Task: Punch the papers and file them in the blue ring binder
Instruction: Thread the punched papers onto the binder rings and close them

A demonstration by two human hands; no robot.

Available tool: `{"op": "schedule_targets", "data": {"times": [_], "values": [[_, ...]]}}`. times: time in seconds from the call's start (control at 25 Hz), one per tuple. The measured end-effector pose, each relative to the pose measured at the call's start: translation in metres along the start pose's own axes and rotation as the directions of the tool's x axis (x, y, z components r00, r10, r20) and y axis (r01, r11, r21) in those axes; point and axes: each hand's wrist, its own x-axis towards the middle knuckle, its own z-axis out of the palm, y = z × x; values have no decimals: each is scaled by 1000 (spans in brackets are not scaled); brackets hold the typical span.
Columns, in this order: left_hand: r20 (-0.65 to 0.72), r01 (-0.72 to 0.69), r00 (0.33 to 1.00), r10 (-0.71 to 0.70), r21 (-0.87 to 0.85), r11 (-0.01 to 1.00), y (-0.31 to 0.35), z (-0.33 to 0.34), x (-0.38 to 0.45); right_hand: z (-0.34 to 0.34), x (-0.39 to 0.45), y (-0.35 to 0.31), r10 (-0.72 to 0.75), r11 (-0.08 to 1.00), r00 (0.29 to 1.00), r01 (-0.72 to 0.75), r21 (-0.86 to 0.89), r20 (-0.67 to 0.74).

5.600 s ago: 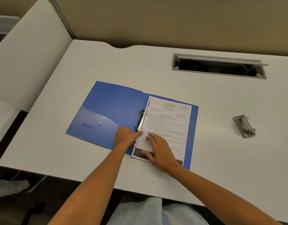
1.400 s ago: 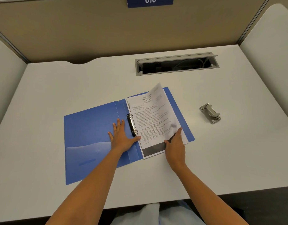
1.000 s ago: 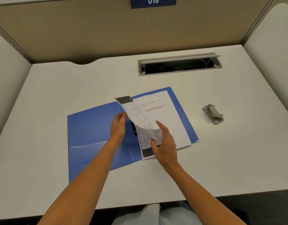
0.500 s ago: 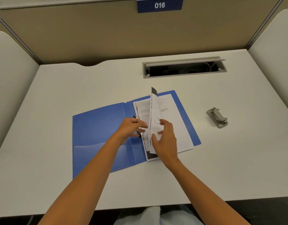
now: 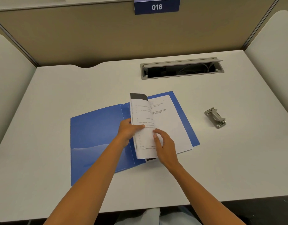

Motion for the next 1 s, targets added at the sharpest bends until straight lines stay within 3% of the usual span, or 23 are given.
{"op": "schedule_targets", "data": {"times": [0.08,0.16,0.28,0.56,0.76,0.88,1.0], "values": [[7,33,999,-32,-83,996,-2,-20,-1,-6,2,17,27,969,991,-57,-239,-131],[9,78,997,-78,-140,987,-7,-46,1,-15,5,31,90,866,971,-187,-464,-223],[-25,128,991,-133,-143,981,-21,-89,4,-32,12,38,144,745,932,-324,-583,-334],[-144,191,967,-209,-128,973,-50,-148,-2,-53,32,30,236,673,892,-436,-597,-386],[-192,206,958,-215,-65,976,-59,-160,-9,-56,35,21,172,651,893,-421,-632,-416],[-201,254,948,-245,22,967,-66,-160,-11,-57,32,14,72,773,910,-311,-553,-409],[-288,281,925,-249,76,957,-70,-157,-11,-55,25,0,50,943,903,-184,-278,-427]]}}
